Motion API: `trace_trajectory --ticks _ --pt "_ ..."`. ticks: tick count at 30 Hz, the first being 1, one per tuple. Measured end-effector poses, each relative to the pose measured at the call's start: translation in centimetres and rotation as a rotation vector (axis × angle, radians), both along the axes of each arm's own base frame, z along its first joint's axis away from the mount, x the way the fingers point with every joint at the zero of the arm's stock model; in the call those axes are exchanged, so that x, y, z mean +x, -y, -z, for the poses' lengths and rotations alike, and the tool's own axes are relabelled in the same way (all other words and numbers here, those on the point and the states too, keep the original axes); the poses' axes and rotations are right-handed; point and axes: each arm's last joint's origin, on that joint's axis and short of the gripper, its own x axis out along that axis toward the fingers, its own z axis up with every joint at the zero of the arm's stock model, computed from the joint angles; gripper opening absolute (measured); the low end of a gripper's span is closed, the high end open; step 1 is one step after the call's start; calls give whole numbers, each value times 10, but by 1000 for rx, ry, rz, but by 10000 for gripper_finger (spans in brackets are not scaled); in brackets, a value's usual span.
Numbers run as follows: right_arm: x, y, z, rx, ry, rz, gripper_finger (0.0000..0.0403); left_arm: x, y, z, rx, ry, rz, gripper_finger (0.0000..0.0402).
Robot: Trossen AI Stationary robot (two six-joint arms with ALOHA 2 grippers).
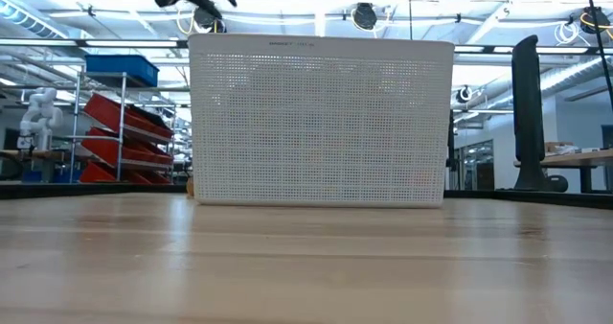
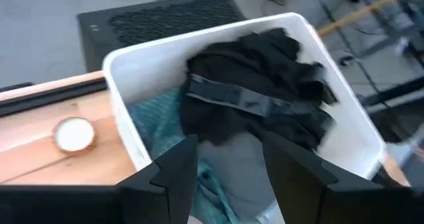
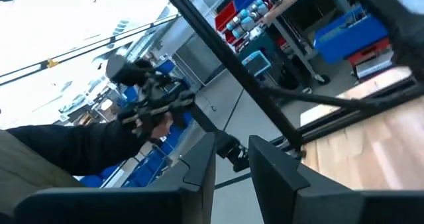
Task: Sort clothes
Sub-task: Return to Home Position
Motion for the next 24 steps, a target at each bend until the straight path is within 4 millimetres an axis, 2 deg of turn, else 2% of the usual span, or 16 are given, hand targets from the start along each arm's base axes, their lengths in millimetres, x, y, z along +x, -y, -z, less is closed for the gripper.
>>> trace_trajectory --ticks 5,9,15,19,22,24 --pt "-2 26 -10 -29 50 -19 80 3 29 -7 14 36 129 179" --pt "-15 45 -18 -70 53 23 80 7 56 -13 78 63 240 178" --pt "-46 67 -20 -128 -53 130 80 18 98 -21 298 78 304 178" --pt "-68 74 -20 -170 -106 184 80 20 116 -24 387 81 295 178" --pt "-82 77 -18 -185 -144 202 80 20 125 -18 409 45 329 177" --pt "-91 80 -18 -196 -160 205 80 17 128 -8 444 -74 396 177"
